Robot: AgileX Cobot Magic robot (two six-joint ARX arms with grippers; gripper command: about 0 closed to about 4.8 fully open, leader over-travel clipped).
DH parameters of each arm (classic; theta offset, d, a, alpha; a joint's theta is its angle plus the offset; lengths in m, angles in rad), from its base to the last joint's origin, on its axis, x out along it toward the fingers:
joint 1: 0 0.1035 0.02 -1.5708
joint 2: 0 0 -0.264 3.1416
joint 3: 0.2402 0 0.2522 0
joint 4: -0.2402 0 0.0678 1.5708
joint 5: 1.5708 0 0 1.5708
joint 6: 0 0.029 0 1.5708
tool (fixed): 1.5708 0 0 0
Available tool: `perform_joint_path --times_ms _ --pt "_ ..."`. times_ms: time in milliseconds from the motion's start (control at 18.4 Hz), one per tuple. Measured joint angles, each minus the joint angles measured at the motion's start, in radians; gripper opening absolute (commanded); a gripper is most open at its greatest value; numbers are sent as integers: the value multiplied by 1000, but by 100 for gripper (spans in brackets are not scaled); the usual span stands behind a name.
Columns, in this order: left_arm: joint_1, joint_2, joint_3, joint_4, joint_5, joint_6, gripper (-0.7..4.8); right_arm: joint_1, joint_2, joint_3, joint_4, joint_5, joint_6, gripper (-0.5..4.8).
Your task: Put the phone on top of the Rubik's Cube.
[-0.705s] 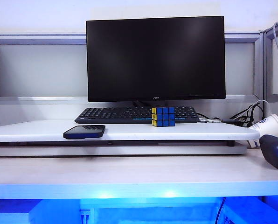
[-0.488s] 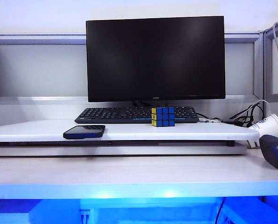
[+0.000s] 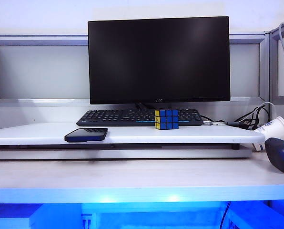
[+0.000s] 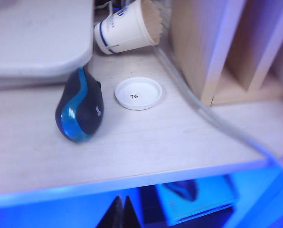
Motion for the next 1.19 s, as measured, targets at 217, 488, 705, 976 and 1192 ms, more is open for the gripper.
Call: perform_joint_path --times_ms 217,488,705,976,1192 --pt "0 0 0 0 0 0 -3 0 0 0 2 -2 31 -8" --pt "0 0 0 0 0 0 -3 0 0 -3 18 13 31 -8" --pt "0 0 0 0 0 0 -3 0 0 -3 18 13 31 -8" --pt "0 0 0 0 3 -18 -3 0 0 -3 18 3 31 -8" --pt "0 0 0 13 155 -141 -3 0 0 -5 25 -83 31 -8"
